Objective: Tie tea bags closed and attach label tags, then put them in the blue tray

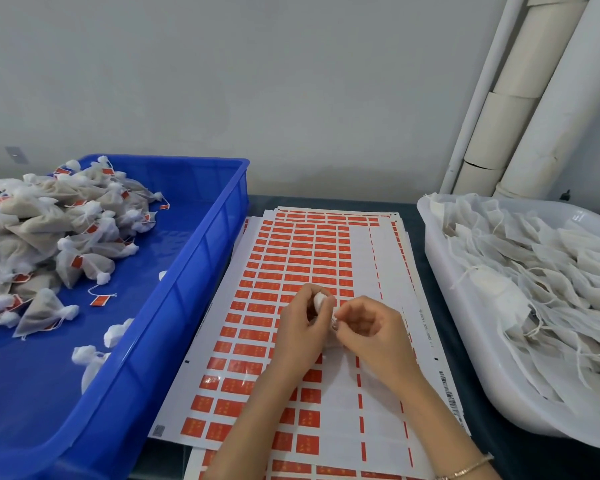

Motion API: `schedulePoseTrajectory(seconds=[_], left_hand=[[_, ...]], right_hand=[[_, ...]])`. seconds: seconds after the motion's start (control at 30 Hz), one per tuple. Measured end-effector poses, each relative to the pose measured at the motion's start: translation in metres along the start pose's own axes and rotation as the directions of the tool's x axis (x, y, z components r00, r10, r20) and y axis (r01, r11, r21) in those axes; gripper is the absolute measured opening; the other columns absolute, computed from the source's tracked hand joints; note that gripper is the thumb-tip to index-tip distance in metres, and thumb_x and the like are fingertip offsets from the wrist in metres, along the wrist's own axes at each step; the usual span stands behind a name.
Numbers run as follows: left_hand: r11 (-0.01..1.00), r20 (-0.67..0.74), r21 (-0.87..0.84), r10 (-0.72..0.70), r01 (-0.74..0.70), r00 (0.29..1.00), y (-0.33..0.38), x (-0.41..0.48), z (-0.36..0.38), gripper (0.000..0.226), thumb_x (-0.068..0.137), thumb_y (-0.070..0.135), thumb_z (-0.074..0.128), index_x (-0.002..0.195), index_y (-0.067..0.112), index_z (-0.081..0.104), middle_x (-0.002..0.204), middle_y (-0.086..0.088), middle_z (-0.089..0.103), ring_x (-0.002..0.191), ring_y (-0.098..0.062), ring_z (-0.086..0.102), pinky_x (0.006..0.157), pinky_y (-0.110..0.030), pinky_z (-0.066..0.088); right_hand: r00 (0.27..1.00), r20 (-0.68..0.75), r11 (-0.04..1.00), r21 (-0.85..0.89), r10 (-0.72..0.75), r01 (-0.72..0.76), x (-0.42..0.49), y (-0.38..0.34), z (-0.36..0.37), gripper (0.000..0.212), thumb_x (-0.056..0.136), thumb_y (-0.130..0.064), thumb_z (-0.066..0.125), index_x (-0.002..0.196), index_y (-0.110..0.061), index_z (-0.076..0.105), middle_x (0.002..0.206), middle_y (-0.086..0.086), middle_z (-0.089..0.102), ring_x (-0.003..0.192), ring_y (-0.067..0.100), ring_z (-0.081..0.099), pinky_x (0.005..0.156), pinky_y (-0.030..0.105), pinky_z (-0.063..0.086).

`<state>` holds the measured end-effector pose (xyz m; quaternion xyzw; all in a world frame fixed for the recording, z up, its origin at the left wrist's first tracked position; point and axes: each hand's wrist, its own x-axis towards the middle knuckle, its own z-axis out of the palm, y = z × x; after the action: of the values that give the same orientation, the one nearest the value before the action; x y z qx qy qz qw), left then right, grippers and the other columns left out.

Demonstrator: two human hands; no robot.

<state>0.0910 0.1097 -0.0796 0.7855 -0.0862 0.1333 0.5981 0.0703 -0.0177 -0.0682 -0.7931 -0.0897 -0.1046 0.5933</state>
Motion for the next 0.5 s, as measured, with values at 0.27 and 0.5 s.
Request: schedulePoseTrajectory(seconds=[0.27, 0.5], left_hand=[[1.000, 0.012, 0.006, 0.002, -0.002, 1.000, 0.0002, 0.0013, -0.0006, 0.006, 0.095, 0.022, 0.056, 0.096, 0.027, 0.059, 0.088, 0.013, 0.062, 0.084, 0.004, 0.058, 0.068, -0.005, 0.046], [1.000, 0.020, -0.023, -0.014, 0.015, 1.000, 0.0008, 0.0015, -0.0006, 0.011, 0.095, 0.020, 0.057, 0.091, 0.031, 0.058, 0.086, 0.012, 0.063, 0.084, 0.002, 0.060, 0.068, -0.007, 0.048]], right_hand=[[0.977, -0.048, 0.970, 0.139, 0.206, -0.197, 0.0020, 0.0003, -0.0039, 0.027, 0.089, -0.007, 0.061, 0.071, -0.023, 0.073, 0.060, -0.005, 0.066, 0.053, 0.008, 0.058, 0.059, 0.020, 0.052], [0.997, -0.028, 0.998, 0.013, 0.068, -0.067, 0.0010, -0.0002, 0.0000, 0.026, 0.081, -0.023, 0.074, 0.105, -0.032, 0.068, 0.089, -0.015, 0.071, 0.083, 0.007, 0.066, 0.069, 0.017, 0.056]])
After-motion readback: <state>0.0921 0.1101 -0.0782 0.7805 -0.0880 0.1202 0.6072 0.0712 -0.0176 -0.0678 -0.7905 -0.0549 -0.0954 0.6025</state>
